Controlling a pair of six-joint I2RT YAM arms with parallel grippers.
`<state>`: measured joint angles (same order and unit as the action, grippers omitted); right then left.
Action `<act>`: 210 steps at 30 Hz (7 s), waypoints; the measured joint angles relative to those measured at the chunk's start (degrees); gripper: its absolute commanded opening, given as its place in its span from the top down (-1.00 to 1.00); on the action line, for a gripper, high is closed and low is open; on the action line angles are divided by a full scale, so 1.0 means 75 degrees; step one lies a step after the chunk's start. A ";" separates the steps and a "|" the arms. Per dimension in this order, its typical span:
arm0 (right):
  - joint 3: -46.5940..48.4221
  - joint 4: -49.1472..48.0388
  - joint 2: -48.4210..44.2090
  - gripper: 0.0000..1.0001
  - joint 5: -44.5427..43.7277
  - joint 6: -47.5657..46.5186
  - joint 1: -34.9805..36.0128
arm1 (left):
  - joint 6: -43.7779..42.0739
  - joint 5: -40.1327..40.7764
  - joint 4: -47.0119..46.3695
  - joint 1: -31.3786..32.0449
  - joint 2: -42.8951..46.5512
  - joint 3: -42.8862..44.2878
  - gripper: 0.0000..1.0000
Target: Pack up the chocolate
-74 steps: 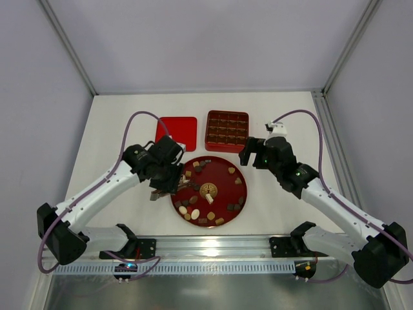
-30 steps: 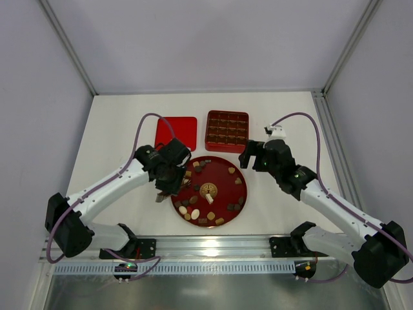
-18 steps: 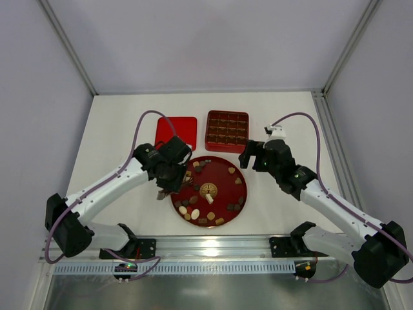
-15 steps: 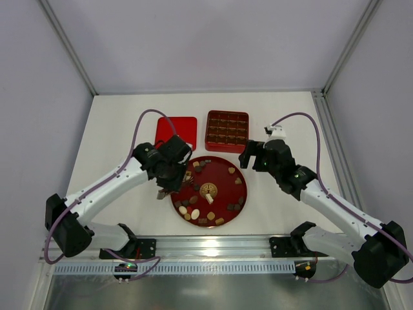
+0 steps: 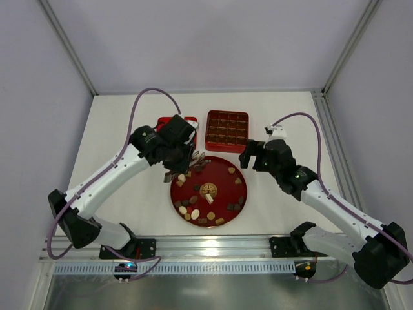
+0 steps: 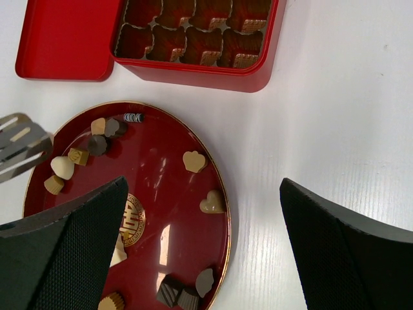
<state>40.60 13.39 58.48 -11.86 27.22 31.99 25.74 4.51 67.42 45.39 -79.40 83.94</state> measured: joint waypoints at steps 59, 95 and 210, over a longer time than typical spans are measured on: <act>0.0187 0.0338 -0.0484 -0.99 0.0187 -0.0009 -0.0032 | -0.1833 0.0944 -0.1419 -0.1320 -0.6365 0.5960 0.21; 0.0184 0.0367 -0.0504 -0.99 0.0102 -0.0020 -0.0047 | -0.1594 0.0772 -0.0985 -0.0396 -0.2702 0.3188 0.21; -0.0300 0.0574 -0.0901 -1.00 -0.0271 -0.0050 -0.0099 | -0.0067 0.1081 -0.0149 0.2092 -0.1268 0.0717 0.71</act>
<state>38.35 17.69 51.72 -13.89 26.85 31.24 25.23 12.62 66.30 61.08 -88.90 89.32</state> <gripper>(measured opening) 0.996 0.271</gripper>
